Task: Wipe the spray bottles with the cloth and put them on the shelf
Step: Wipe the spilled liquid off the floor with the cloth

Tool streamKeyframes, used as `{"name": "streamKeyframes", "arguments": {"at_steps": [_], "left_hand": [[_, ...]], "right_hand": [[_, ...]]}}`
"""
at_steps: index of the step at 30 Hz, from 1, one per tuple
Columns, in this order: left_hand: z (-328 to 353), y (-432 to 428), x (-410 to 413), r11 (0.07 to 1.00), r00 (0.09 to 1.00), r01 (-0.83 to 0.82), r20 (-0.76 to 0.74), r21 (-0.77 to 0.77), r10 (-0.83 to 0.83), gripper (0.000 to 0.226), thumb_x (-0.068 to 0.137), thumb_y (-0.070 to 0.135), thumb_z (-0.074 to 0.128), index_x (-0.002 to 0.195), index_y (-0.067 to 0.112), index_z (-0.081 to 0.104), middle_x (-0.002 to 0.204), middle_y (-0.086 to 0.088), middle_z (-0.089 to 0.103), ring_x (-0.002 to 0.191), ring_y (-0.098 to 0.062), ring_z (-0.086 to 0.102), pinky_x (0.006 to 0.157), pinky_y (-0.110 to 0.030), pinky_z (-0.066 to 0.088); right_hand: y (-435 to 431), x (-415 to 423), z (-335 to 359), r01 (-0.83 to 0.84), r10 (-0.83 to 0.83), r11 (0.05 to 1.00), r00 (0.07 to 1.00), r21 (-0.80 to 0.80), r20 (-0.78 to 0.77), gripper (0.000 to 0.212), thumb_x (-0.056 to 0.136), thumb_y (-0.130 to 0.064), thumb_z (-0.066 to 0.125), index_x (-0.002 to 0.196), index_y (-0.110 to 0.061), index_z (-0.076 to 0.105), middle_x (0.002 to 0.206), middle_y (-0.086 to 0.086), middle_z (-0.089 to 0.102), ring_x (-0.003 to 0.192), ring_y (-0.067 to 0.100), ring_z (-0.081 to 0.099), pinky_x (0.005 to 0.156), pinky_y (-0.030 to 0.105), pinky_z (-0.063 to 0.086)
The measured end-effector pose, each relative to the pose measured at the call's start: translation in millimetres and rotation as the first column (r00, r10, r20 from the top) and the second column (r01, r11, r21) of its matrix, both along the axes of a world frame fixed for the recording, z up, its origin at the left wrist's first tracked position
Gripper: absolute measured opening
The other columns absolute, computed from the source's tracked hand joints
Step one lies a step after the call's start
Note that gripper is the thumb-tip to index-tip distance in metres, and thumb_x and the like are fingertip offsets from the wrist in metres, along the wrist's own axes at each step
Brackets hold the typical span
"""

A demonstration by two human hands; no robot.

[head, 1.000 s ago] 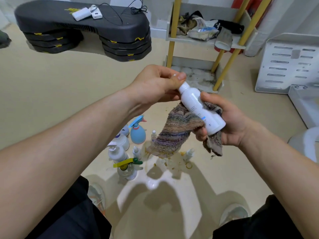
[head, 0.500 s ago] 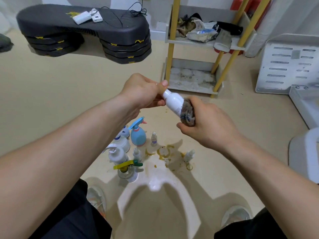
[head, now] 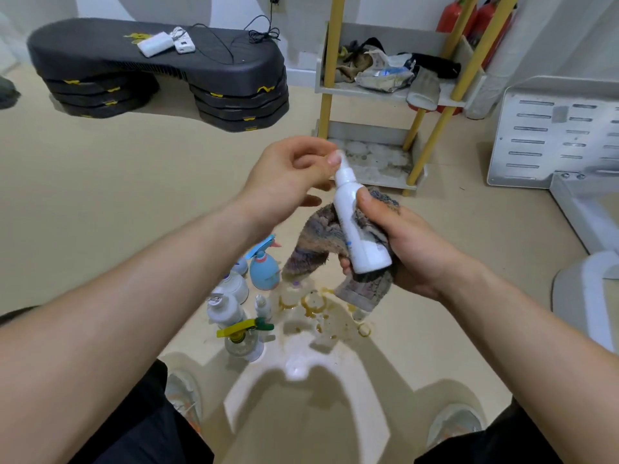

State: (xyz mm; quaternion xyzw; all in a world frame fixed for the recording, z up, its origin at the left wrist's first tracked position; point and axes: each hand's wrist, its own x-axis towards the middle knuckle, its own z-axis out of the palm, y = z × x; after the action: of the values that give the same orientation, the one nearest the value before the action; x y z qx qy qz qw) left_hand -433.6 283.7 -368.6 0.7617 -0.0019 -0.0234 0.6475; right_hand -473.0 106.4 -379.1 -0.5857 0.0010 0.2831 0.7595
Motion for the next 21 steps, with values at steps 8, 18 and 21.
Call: {"name": "streamKeyframes", "arguments": {"at_steps": [8,18,21], "left_hand": [[-36,-47,-59,0.939,0.934,-0.154,0.355,0.307,0.037,0.033,0.081,0.015,0.069,0.108,0.032,0.063,0.102,0.015,0.055,0.09,-0.004,0.057,0.077,-0.026,0.052],[-33,-39,-44,0.999,0.993,-0.003,0.12,0.04,-0.001,0.04,0.084,-0.001,0.073,0.115,0.024,0.066,0.115,0.006,0.065,0.085,-0.012,0.069,0.066,-0.026,0.058],[-30,-34,-39,0.994,0.995,0.094,0.018,-0.052,-0.093,0.036,0.088,0.002,0.073,0.119,0.02,0.069,0.117,0.004,0.07,0.088,-0.013,0.072,0.082,-0.026,0.06]], "right_hand": [[18,3,-21,0.484,-0.496,0.865,0.865,0.133,0.082,0.038,0.104,-0.03,0.054,0.132,-0.005,0.049,0.107,0.013,0.069,0.095,0.027,0.072,0.075,0.041,0.061],[15,11,-19,0.578,-0.581,0.804,0.813,0.136,-0.02,0.041,0.102,-0.036,0.055,0.128,-0.005,0.05,0.117,0.025,0.067,0.107,0.038,0.069,0.092,0.053,0.056],[1,21,-11,0.594,-0.598,0.782,0.8,0.187,-0.038,0.034,0.098,-0.033,0.061,0.114,-0.004,0.056,0.104,0.022,0.059,0.095,0.036,0.065,0.09,0.053,0.055]]}}
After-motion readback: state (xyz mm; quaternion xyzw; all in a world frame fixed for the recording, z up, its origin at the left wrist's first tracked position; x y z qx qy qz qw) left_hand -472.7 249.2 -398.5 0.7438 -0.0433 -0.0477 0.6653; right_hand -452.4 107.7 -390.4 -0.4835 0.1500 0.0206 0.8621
